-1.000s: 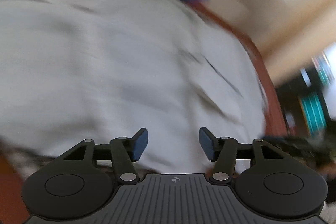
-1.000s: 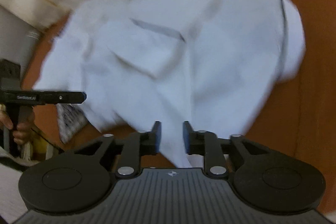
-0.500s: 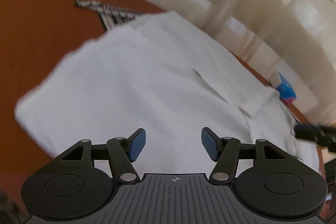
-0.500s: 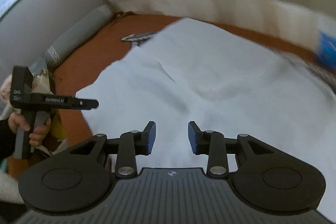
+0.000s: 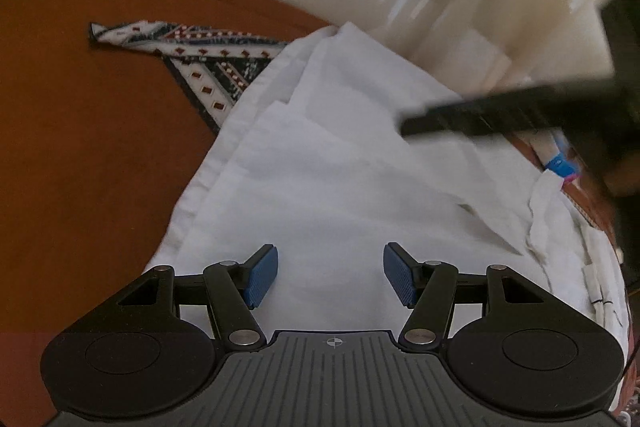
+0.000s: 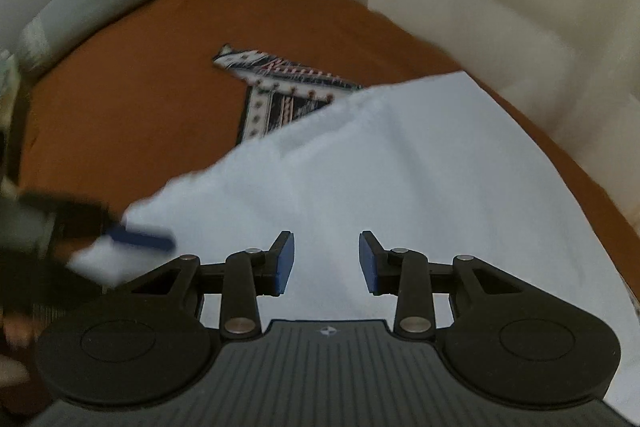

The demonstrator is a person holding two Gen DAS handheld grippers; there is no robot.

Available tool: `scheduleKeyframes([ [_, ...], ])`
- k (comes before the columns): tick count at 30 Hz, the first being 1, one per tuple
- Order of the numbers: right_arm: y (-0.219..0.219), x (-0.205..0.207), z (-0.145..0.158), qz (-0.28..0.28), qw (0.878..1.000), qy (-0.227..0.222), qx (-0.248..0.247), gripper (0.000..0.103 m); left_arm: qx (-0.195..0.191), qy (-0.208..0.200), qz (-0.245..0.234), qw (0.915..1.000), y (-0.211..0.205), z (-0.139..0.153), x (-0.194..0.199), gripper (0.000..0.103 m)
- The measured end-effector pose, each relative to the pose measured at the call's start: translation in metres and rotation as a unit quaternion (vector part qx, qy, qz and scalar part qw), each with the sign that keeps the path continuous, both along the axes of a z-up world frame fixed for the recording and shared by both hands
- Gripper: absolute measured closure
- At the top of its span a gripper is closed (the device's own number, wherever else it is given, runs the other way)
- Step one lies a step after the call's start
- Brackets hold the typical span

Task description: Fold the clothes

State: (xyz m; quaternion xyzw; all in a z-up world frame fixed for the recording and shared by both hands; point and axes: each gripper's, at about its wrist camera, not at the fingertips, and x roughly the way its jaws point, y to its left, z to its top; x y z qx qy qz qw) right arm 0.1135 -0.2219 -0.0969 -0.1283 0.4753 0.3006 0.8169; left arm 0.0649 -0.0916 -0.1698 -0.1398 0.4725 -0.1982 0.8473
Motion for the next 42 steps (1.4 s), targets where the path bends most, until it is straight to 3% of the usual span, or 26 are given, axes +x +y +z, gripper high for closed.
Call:
scheduleKeyframes([
  [9,0.064,0.079,-0.045,-0.113,0.990,0.086,0.022,0.063,-0.018,0.014,-0.022,0.9995,0.006,-0.014,0.006,0.028],
  [14,0.078,0.087,-0.057,-0.119,0.988,0.102,-0.009,0.062,-0.040,0.021,-0.021,0.9988,0.013,-0.016,0.008,0.028],
  [15,0.080,0.088,-0.058,-0.119,0.988,0.102,-0.016,0.069,-0.041,0.021,-0.023,0.9987,0.013,-0.017,0.009,0.028],
  [16,0.081,0.088,-0.059,-0.119,0.988,0.101,-0.024,0.083,-0.043,0.021,-0.024,0.9986,0.013,-0.017,0.009,0.028],
  [18,0.078,0.090,-0.056,-0.118,0.988,0.101,-0.015,0.101,-0.048,0.022,-0.027,0.9983,0.014,-0.017,0.009,0.027],
  [23,0.066,0.092,-0.033,-0.125,0.989,0.079,0.014,0.102,-0.056,0.026,-0.033,0.9976,0.015,-0.018,0.012,0.027],
  [28,0.046,0.090,0.013,-0.112,0.991,0.046,0.053,0.102,-0.061,0.029,-0.036,0.9971,0.013,-0.017,0.015,0.026],
  [31,0.044,0.088,0.030,-0.090,0.992,0.056,0.070,0.102,-0.066,0.032,-0.032,0.9968,0.011,-0.017,0.018,0.025],
  [34,0.062,0.085,0.015,-0.059,0.993,0.081,0.056,0.102,-0.064,0.036,-0.014,0.9972,0.018,-0.013,0.016,0.025],
  [40,0.092,0.071,-0.051,-0.035,0.989,0.144,0.028,0.098,-0.053,0.038,0.035,0.9973,0.045,0.000,0.005,0.024],
  [42,0.090,0.074,-0.042,-0.021,0.990,0.132,0.043,0.093,-0.045,0.039,0.048,0.9970,0.055,0.004,0.001,0.024],
])
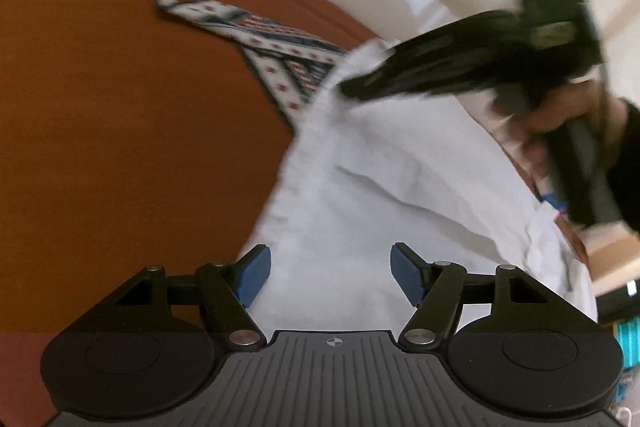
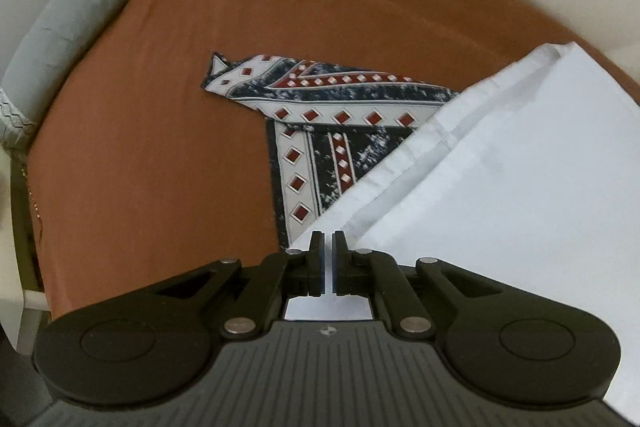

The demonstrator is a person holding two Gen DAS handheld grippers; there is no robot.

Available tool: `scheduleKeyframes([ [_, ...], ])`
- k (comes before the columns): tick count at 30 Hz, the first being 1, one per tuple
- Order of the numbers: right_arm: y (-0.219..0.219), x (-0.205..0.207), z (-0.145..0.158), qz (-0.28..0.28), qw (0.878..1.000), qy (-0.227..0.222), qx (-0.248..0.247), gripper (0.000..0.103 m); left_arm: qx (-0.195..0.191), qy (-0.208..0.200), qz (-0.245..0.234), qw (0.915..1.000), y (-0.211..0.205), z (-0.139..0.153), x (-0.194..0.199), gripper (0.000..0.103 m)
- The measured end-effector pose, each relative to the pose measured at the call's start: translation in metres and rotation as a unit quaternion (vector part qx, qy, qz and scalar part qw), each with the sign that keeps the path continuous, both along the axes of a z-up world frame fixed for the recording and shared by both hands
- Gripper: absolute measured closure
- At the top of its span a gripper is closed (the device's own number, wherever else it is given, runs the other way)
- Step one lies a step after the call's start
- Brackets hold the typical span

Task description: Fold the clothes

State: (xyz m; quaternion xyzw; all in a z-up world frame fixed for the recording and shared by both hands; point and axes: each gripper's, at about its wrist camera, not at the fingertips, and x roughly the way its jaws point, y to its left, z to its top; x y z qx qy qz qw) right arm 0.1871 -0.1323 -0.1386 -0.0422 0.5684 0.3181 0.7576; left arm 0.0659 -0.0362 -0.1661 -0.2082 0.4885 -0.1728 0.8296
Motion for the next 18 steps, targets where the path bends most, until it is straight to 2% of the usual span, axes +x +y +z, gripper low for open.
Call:
scheduleKeyframes([
  [1,-0.003,0.004,0.010,0.003,1.000,-0.015,0.006,0.080,0.001,0.002,0.003,1.0000,0.003,0.000,0.000,0.023],
  [3,-0.012,0.018,0.033,-0.001,0.998,-0.064,-0.012,0.062,0.001,0.006,0.003,1.0000,0.006,-0.001,0.001,0.023],
  [4,-0.015,0.026,0.041,-0.006,0.997,-0.077,-0.023,0.059,0.001,0.008,0.001,1.0000,0.005,-0.002,0.004,0.023],
  [7,-0.015,0.044,0.043,-0.015,0.996,-0.070,-0.059,0.054,-0.002,0.013,-0.003,0.9999,0.000,-0.004,0.014,0.023],
  [10,-0.003,0.052,0.024,-0.033,0.990,-0.050,-0.127,0.042,-0.004,0.012,-0.012,0.9998,-0.003,-0.007,0.018,0.023],
  [12,0.001,0.054,0.013,-0.058,0.988,-0.030,-0.138,0.039,0.002,0.010,-0.009,0.9999,-0.002,-0.007,0.019,0.023],
  [14,0.009,0.056,0.001,-0.086,0.985,-0.014,-0.146,0.033,0.008,0.006,-0.001,0.9999,-0.001,-0.005,0.018,0.023],
  [15,0.013,0.056,-0.004,-0.098,0.983,-0.013,-0.156,0.026,0.012,0.004,0.003,0.9999,0.000,-0.004,0.018,0.023],
  [18,0.026,0.054,-0.014,-0.119,0.976,-0.022,-0.180,0.025,0.019,-0.005,0.009,0.9998,0.005,-0.001,0.016,0.023],
])
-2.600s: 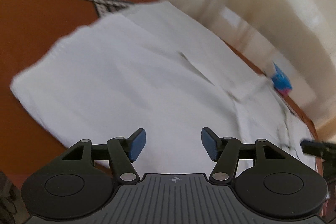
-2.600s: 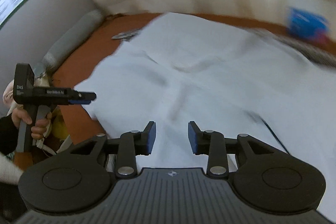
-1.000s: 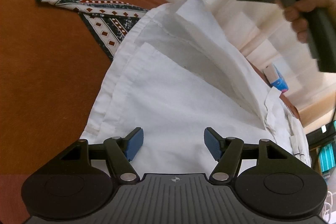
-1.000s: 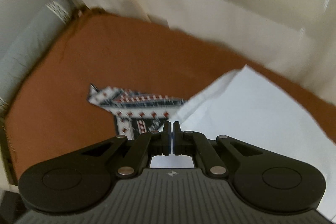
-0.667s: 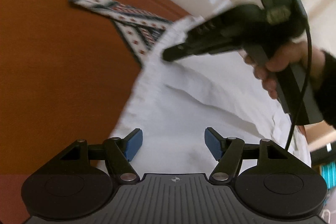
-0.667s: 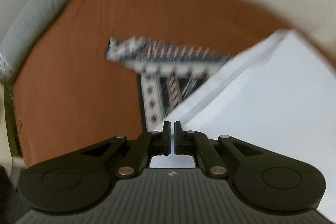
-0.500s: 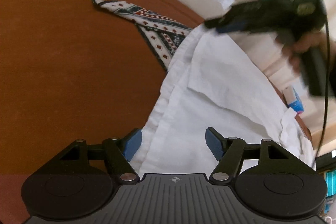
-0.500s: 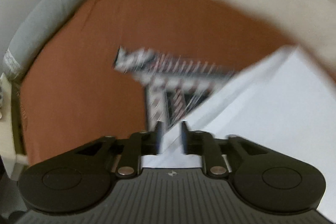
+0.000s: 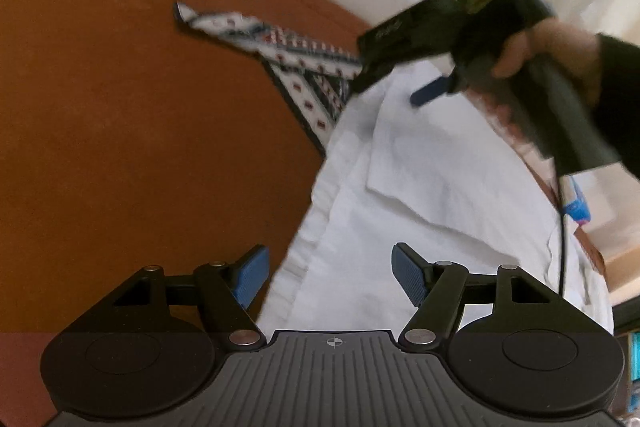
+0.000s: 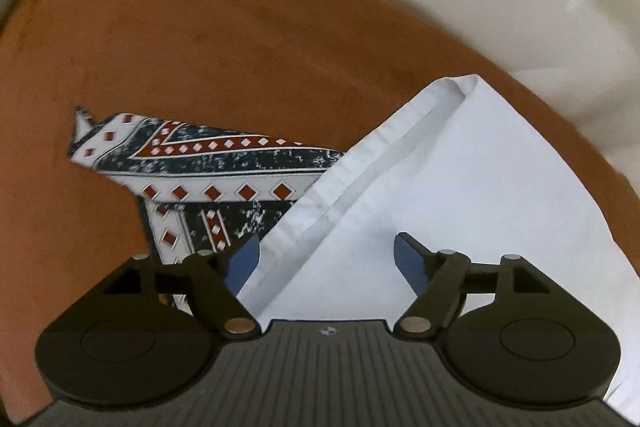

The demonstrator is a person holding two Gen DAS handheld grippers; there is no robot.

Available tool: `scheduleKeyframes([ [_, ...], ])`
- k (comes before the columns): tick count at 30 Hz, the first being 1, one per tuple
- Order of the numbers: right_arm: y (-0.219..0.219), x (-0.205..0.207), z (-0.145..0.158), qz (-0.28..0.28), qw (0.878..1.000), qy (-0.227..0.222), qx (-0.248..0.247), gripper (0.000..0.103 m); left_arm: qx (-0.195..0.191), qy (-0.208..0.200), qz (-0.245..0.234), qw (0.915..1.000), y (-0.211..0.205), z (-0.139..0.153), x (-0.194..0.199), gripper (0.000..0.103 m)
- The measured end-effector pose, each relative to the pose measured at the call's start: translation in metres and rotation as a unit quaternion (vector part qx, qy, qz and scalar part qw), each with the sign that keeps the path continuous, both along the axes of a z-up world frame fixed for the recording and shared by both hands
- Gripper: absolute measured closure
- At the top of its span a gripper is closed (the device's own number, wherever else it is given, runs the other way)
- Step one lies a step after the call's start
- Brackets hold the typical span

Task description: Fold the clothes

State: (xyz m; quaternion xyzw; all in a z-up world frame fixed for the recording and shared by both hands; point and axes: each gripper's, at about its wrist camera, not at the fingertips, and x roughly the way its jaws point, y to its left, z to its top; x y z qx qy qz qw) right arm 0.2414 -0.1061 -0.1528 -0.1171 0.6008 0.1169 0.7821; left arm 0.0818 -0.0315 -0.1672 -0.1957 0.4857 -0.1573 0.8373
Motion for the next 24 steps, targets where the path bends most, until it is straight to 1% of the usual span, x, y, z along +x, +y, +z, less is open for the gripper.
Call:
scheduleKeyframes([
  [2,0.007,-0.001,-0.004,-0.008,1.000,-0.009,-0.019,0.025,0.003,0.010,-0.012,0.9999,0.001,-0.004,0.001,0.023],
  [3,0.009,-0.001,-0.006,-0.013,1.000,-0.009,-0.026,0.024,0.008,0.007,-0.021,0.9997,-0.001,-0.005,0.001,0.022],
  [5,0.004,-0.002,-0.006,-0.028,0.999,-0.006,-0.018,0.021,0.015,0.005,-0.041,0.9990,-0.004,-0.005,0.001,0.022],
  [6,0.001,-0.002,-0.005,-0.035,0.999,-0.004,-0.011,0.021,0.017,0.006,-0.052,0.9985,-0.005,-0.005,0.002,0.027],
  [7,-0.003,-0.002,-0.004,-0.043,0.999,-0.003,-0.005,0.024,0.019,0.006,-0.062,0.9979,-0.007,-0.004,0.002,0.031],
  [9,-0.016,-0.002,-0.003,-0.062,0.998,0.007,0.021,0.028,0.024,0.012,-0.071,0.9971,-0.008,-0.006,0.003,0.051],
  [10,-0.023,-0.002,-0.001,-0.069,0.997,0.008,0.030,0.034,0.028,0.011,-0.075,0.9967,-0.008,-0.006,0.003,0.057],
  [11,-0.027,-0.002,0.000,-0.073,0.997,0.009,0.034,0.037,0.025,0.015,-0.081,0.9963,-0.008,-0.007,0.004,0.066],
  [12,-0.031,-0.001,0.002,-0.077,0.996,0.010,0.034,0.045,0.020,0.019,-0.083,0.9962,-0.008,-0.008,0.004,0.073],
  [13,-0.033,0.000,0.004,-0.080,0.996,0.011,0.033,0.055,0.016,0.022,-0.085,0.9960,-0.008,-0.009,0.004,0.073],
  [14,-0.035,0.000,0.005,-0.082,0.996,0.013,0.033,0.058,0.016,0.021,-0.084,0.9962,-0.008,-0.009,0.003,0.070],
  [15,-0.037,0.001,0.006,-0.084,0.996,0.015,0.033,0.063,0.015,0.020,-0.083,0.9963,-0.008,-0.008,0.002,0.065],
  [16,-0.039,0.001,0.007,-0.089,0.995,0.017,0.038,0.063,0.014,0.018,-0.082,0.9964,-0.008,-0.008,0.001,0.063],
  [17,-0.040,0.001,0.008,-0.097,0.994,0.018,0.046,0.063,0.010,0.019,-0.082,0.9964,-0.008,-0.008,0.000,0.055],
  [18,-0.040,0.000,0.008,-0.106,0.993,0.022,0.053,0.060,0.006,0.019,-0.083,0.9964,-0.007,-0.008,-0.001,0.046],
  [19,-0.038,0.000,0.007,-0.113,0.992,0.029,0.054,0.043,-0.002,0.018,-0.085,0.9962,-0.007,-0.008,-0.001,0.043],
  [21,-0.029,-0.004,0.003,-0.114,0.992,0.040,0.040,0.019,0.001,0.014,-0.089,0.9959,-0.010,-0.005,-0.002,0.043],
  [22,-0.023,-0.006,0.002,-0.111,0.993,0.040,0.028,0.018,0.003,0.009,-0.097,0.9952,-0.012,-0.004,-0.002,0.045],
  [23,-0.015,-0.008,0.000,-0.106,0.993,0.039,0.017,0.018,0.001,0.005,-0.105,0.9944,-0.014,-0.004,-0.003,0.056],
  [24,-0.008,-0.010,-0.001,-0.101,0.994,0.038,0.009,0.018,0.000,0.002,-0.113,0.9936,-0.016,-0.004,-0.003,0.062],
])
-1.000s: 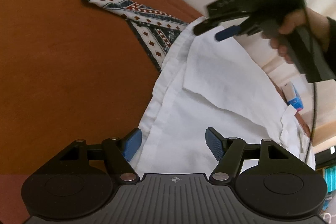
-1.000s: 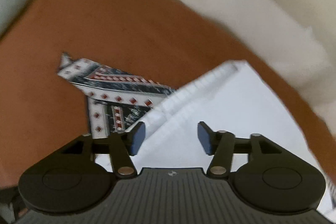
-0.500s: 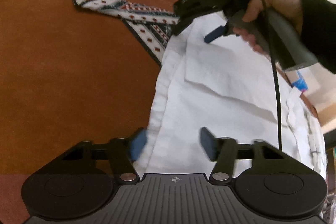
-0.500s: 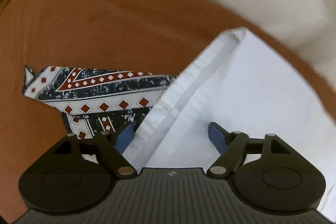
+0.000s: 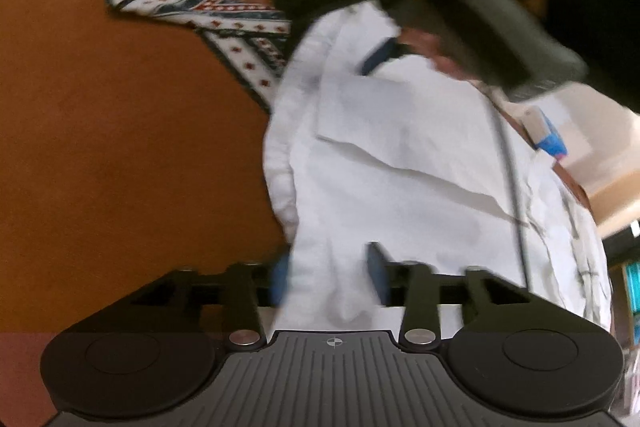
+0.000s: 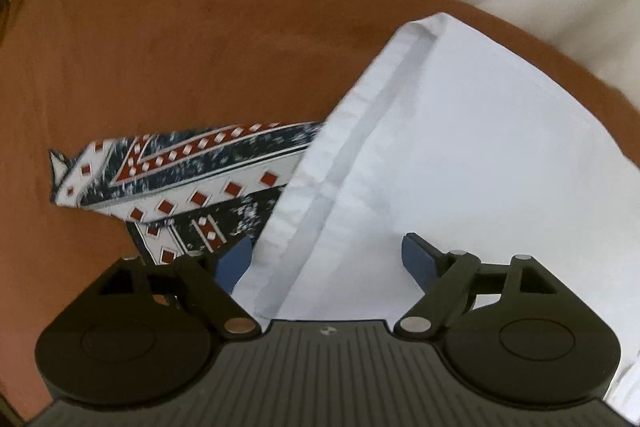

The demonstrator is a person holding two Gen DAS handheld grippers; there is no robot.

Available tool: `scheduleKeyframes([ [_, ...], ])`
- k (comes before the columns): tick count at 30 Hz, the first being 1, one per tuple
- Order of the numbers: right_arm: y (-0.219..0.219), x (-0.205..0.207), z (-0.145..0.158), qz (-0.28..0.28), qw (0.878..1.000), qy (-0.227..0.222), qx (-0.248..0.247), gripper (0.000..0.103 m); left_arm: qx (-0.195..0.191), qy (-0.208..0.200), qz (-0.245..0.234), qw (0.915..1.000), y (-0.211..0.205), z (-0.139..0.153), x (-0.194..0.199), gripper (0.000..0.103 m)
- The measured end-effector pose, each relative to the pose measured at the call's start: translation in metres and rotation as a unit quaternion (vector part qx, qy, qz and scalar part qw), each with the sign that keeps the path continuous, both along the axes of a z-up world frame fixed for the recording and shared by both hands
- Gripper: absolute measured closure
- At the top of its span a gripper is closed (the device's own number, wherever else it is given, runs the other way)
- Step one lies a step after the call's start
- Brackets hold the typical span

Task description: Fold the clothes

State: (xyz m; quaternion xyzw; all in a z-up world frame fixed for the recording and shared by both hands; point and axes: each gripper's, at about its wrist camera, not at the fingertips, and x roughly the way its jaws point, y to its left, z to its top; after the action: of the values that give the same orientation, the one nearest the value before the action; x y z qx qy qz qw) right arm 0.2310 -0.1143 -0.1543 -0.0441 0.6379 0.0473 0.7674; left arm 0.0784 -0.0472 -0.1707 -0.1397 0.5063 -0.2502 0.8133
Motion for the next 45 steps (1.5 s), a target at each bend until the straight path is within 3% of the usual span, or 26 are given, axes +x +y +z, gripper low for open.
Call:
scheduleKeyframes([
  [3,0.009,-0.006,-0.001,0.005,1.000,-0.013,-0.012,0.018,0.000,0.004,0.003,1.0000,0.004,-0.001,-0.002,0.062],
  [5,0.004,-0.006,0.001,0.008,1.000,-0.009,0.005,0.023,-0.004,0.012,0.015,0.9998,0.010,-0.004,-0.003,0.062],
  [7,-0.005,-0.006,0.004,0.006,1.000,-0.007,0.012,0.036,-0.015,0.020,0.022,0.9994,0.014,-0.006,-0.002,0.059],
  [10,-0.016,-0.006,0.008,0.002,1.000,-0.004,0.015,0.051,-0.028,0.024,0.022,0.9991,0.013,-0.007,-0.002,0.046],
  [12,-0.017,-0.006,0.010,0.003,1.000,-0.005,0.014,0.055,-0.028,0.021,0.017,0.9992,0.009,-0.006,-0.002,0.041],
  [14,-0.016,-0.008,0.012,0.005,1.000,-0.007,0.013,0.060,-0.026,0.018,0.010,0.9995,0.005,-0.005,-0.003,0.042],
  [18,-0.025,-0.010,0.017,-0.003,0.999,-0.001,0.035,0.082,-0.030,0.018,0.009,0.9994,0.011,-0.007,-0.007,0.071],
  [20,-0.033,-0.010,0.019,-0.010,0.999,0.003,0.050,0.085,-0.034,0.022,0.016,0.9991,0.015,-0.009,-0.008,0.087],
  [22,-0.038,-0.012,0.021,-0.012,0.998,0.003,0.064,0.097,-0.042,0.024,0.023,0.9985,0.019,-0.010,-0.008,0.093],
  [24,-0.042,-0.010,0.024,-0.011,0.997,0.002,0.076,0.099,-0.055,0.022,0.028,0.9979,0.023,-0.007,-0.010,0.099],
  [30,-0.063,-0.015,0.053,-0.011,0.992,-0.003,0.128,0.100,-0.082,0.000,0.026,0.9963,0.023,0.017,-0.016,0.100],
  [36,-0.073,-0.024,0.076,-0.009,0.989,-0.026,0.148,0.100,-0.098,-0.018,0.006,0.9950,0.003,0.034,-0.012,0.100],
  [41,-0.082,-0.010,0.072,-0.001,0.986,-0.046,0.160,0.100,-0.134,-0.025,-0.003,0.9906,-0.011,0.050,-0.012,0.100],
  [45,-0.092,-0.011,0.091,0.023,0.983,-0.076,0.163,0.100,-0.159,-0.039,-0.017,0.9863,-0.028,0.070,-0.014,0.100],
])
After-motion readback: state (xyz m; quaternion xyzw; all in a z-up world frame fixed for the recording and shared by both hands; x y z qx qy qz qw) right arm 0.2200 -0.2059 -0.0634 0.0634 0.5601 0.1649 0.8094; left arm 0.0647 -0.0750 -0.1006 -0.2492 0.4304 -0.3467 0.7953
